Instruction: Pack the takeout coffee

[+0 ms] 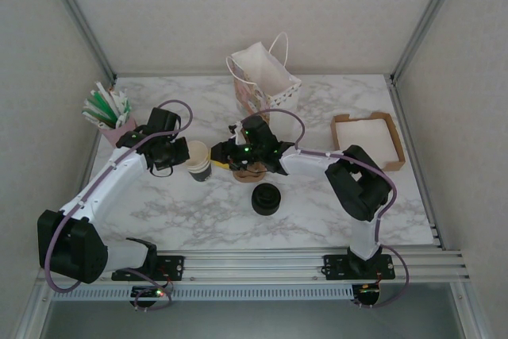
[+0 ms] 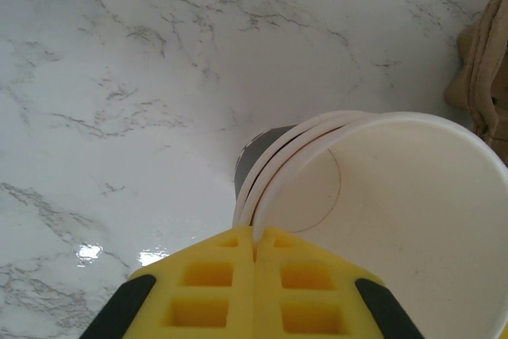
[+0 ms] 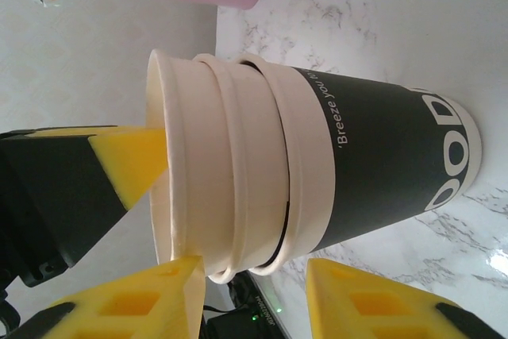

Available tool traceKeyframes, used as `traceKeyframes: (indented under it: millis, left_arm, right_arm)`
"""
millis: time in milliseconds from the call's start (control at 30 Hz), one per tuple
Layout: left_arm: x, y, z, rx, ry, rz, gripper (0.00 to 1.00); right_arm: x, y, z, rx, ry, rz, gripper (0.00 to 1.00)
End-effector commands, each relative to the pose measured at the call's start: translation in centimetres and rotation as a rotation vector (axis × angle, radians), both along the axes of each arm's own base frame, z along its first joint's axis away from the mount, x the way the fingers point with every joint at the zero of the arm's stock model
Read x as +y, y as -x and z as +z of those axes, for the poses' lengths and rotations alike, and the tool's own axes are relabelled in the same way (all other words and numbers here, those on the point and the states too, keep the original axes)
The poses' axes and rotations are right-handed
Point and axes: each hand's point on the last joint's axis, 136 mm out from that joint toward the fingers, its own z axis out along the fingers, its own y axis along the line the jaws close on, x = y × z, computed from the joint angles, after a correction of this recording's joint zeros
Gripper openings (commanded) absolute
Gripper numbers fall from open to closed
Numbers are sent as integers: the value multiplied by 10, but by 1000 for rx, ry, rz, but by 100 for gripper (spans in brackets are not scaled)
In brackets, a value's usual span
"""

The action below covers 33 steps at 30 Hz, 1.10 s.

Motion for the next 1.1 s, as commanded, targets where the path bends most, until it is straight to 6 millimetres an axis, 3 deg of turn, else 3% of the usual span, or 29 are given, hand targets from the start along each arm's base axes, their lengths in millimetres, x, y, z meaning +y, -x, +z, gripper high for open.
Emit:
traceKeyframes:
  millis: [0,433,1067]
  left_arm:
    - [-3,3,7,-11,18,-3,0]
    - [-14,-1,29,-74,126,-20,0]
    - [-8,2,27,-81,183,-2,0]
  right_arm:
    - [6,-1,-8,8,-11,-7,38]
    - [4,-4,-19,29,24,-31,38]
    - [3,6,-12,-38,176,-11,39]
